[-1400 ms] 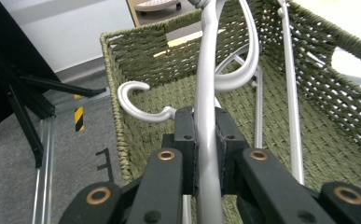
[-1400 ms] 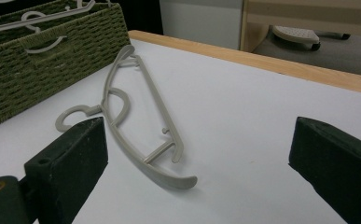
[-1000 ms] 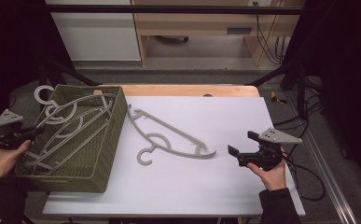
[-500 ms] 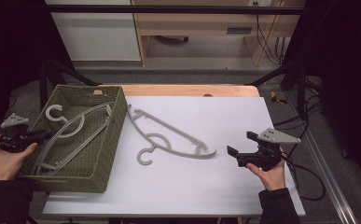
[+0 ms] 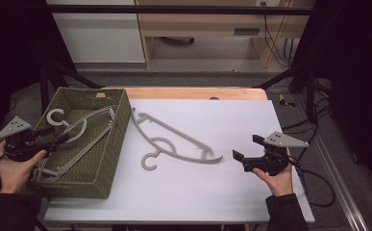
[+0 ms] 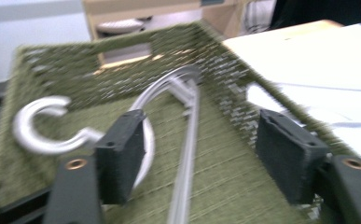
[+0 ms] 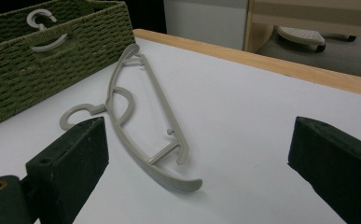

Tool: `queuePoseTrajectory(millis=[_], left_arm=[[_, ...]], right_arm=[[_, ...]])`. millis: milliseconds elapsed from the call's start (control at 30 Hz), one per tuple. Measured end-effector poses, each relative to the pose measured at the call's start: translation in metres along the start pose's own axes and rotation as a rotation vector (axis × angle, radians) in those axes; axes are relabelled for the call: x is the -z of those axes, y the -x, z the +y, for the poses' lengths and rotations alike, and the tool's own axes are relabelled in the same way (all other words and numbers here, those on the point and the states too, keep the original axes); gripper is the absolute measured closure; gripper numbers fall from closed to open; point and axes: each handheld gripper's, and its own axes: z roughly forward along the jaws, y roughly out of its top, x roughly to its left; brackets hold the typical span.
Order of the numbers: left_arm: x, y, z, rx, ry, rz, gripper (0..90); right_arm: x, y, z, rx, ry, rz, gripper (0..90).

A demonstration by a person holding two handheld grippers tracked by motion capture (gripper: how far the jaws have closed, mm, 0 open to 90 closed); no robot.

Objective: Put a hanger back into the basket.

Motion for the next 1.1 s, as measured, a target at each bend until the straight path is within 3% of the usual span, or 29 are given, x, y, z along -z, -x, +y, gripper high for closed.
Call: queuePoseTrajectory(millis=[33, 100, 133, 167, 200, 267, 367, 400, 433, 533, 800, 1100], left_arm=[[0.000, 0.000, 0.000, 0.000, 0.000, 0.000, 26.9], [-0.001, 0.012, 0.002, -0.010, 0.022, -0.037, 24.8], [-0.002, 0.025, 0.005, -0.026, 0.033, -0.061, 20.8], [-0.002, 0.025, 0.005, -0.026, 0.033, -0.061, 18.8], [-0.004, 0.038, 0.006, -0.044, 0.035, -0.094, 16.9], [-0.007, 0.050, 0.005, -0.058, 0.044, -0.120, 14.6], [-0.010, 0.062, 0.003, -0.057, 0.050, -0.154, 12.5], [-0.015, 0.073, 0.000, -0.053, 0.054, -0.183, 12.3], [-0.015, 0.073, 0.000, -0.053, 0.054, -0.183, 11.6], [-0.023, 0.090, -0.005, -0.081, 0.038, -0.204, 11.1], [-0.028, 0.103, -0.015, -0.098, 0.027, -0.226, 10.7], [-0.029, 0.108, -0.015, -0.105, 0.026, -0.235, 10.4]], right_arm=[[0.000, 0.000, 0.000, 0.000, 0.000, 0.000, 5.3], [-0.002, -0.002, 0.001, 0.002, 0.000, 0.003, 5.3], [-0.003, -0.004, 0.001, 0.002, 0.000, 0.008, 5.4], [-0.004, -0.004, 0.002, 0.009, -0.003, 0.012, 5.4], [-0.005, -0.005, 0.002, 0.005, -0.001, 0.015, 5.4], [-0.007, -0.007, 0.003, 0.002, 0.000, 0.022, 5.5], [-0.012, -0.010, 0.003, 0.017, -0.010, 0.035, 5.5], [-0.014, -0.012, 0.003, 0.019, -0.012, 0.037, 5.6], [-0.016, -0.014, 0.004, 0.023, -0.016, 0.044, 5.7], [-0.022, -0.018, 0.004, 0.036, -0.030, 0.057, 5.7], [-0.043, -0.032, 0.003, 0.054, -0.057, 0.101, 6.3], [-0.072, -0.046, 0.009, 0.069, -0.084, 0.147, 8.1]])
